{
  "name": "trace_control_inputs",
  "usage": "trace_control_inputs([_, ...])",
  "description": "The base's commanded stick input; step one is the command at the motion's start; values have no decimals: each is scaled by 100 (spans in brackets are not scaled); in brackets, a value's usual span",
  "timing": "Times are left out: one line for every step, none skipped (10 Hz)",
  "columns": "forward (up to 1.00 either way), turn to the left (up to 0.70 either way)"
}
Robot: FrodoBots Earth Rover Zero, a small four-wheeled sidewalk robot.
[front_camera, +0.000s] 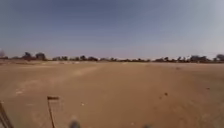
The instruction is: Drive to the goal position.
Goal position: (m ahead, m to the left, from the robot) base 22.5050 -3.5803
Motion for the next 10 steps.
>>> trace_control_inputs([50,0])
trace_control_inputs([50,0])
trace_control_inputs([50,0])
trace_control_inputs([50,0])
trace_control_inputs([50,0])
trace_control_inputs([50,0])
trace_control_inputs([50,0])
trace_control_inputs([50,0])
trace_control_inputs([50,0])
trace_control_inputs([50,0])
